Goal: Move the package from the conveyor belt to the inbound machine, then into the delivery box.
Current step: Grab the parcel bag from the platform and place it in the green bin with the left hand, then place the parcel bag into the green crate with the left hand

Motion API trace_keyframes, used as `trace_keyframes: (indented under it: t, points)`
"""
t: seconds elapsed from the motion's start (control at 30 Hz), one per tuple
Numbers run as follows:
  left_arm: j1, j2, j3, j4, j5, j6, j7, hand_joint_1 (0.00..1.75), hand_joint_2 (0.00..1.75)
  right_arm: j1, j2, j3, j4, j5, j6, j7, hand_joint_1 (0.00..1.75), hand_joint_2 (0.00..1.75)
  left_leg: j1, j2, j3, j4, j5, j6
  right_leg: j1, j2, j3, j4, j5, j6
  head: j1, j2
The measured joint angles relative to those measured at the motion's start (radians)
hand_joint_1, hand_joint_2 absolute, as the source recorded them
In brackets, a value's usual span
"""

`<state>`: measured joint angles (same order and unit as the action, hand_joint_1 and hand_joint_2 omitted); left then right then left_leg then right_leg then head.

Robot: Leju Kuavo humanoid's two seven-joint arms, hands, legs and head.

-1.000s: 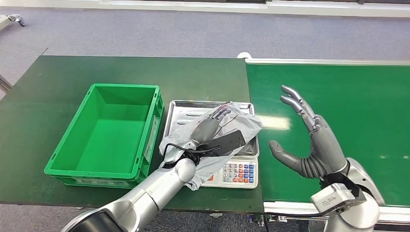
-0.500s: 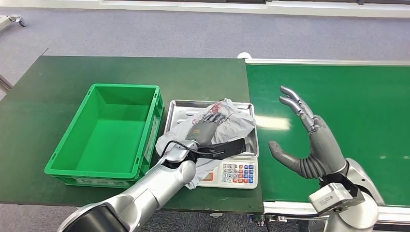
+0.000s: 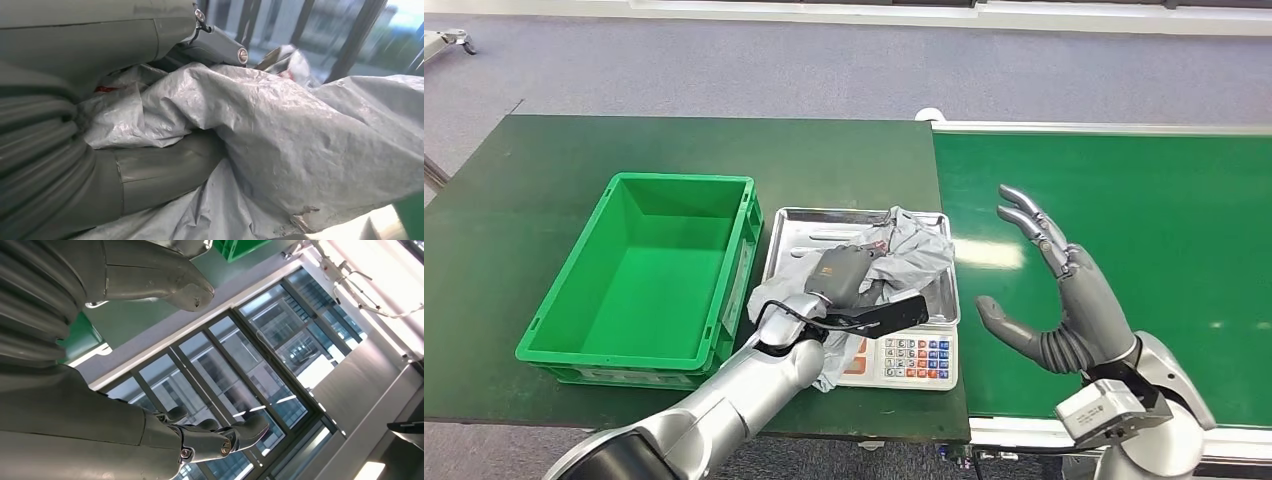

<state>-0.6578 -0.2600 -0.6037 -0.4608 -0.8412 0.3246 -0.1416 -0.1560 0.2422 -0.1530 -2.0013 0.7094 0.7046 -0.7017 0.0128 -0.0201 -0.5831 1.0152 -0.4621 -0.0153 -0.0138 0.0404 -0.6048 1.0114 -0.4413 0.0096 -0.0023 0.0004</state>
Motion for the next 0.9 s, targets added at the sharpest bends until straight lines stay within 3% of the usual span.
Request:
trace_keyframes:
  t: [0.27,0.37,0.53,0.63,0.7,0.8,0.9]
  points:
    - [0.085,0.013,0.122,-0.218,0.109,0.344,-0.334,1.75,1.75,0.025,0.0,0.0,-0.018,-0.006,0.0,0.0,0.0,1.75,0.0,0.0,0.0,0.0,0.0,0.0,0.0,0.0,-0.001,0.0,0.0,0.0,0.0,0.0]
    - [0.134,0.017,0.209,-0.35,0.048,0.373,-0.429,1.75,1.75,0.03,0.0,0.0,-0.024,-0.012,0.0,0.0,0.0,1.75,0.0,0.001,0.0,0.0,0.0,0.0,0.0,0.001,-0.001,0.0,0.0,0.0,0.0,0.0]
    - [0.198,0.004,0.436,-0.577,-0.127,0.376,-0.549,1.75,1.75,0.048,-0.001,0.0,-0.042,-0.02,0.0,0.0,0.0,1.75,0.0,0.002,0.0,0.0,0.0,0.0,0.0,0.002,-0.001,0.0,0.0,0.0,0.0,0.0]
    - [0.215,0.002,0.568,-0.68,-0.256,0.376,-0.545,1.75,1.75,0.061,-0.002,0.0,-0.054,-0.023,0.0,0.0,0.0,1.75,0.0,0.002,0.0,0.0,0.0,0.0,0.001,0.002,-0.001,0.0,0.0,0.0,0.0,0.0]
    - [0.215,0.005,0.653,-0.717,-0.375,0.376,-0.494,1.75,1.75,0.068,-0.003,0.0,-0.063,-0.023,0.0,0.0,0.0,1.75,0.0,0.002,0.0,0.0,0.0,0.0,0.001,0.003,-0.001,0.0,0.0,0.0,0.0,0.0]
    - [0.199,0.027,0.755,-0.705,-0.559,0.376,-0.318,1.75,1.75,0.074,-0.005,-0.001,-0.076,-0.02,0.0,0.0,0.0,1.75,0.0,0.002,0.0,0.0,0.0,0.0,0.001,0.003,-0.001,0.0,0.0,-0.001,0.0,0.0]
    - [0.168,0.072,0.805,-0.626,-0.65,0.37,-0.143,1.75,1.75,0.076,-0.01,-0.003,-0.083,-0.019,0.0,0.0,0.0,1.75,0.0,0.003,0.0,0.0,0.001,-0.001,0.001,0.003,-0.002,0.0,0.001,-0.002,0.0,0.0]
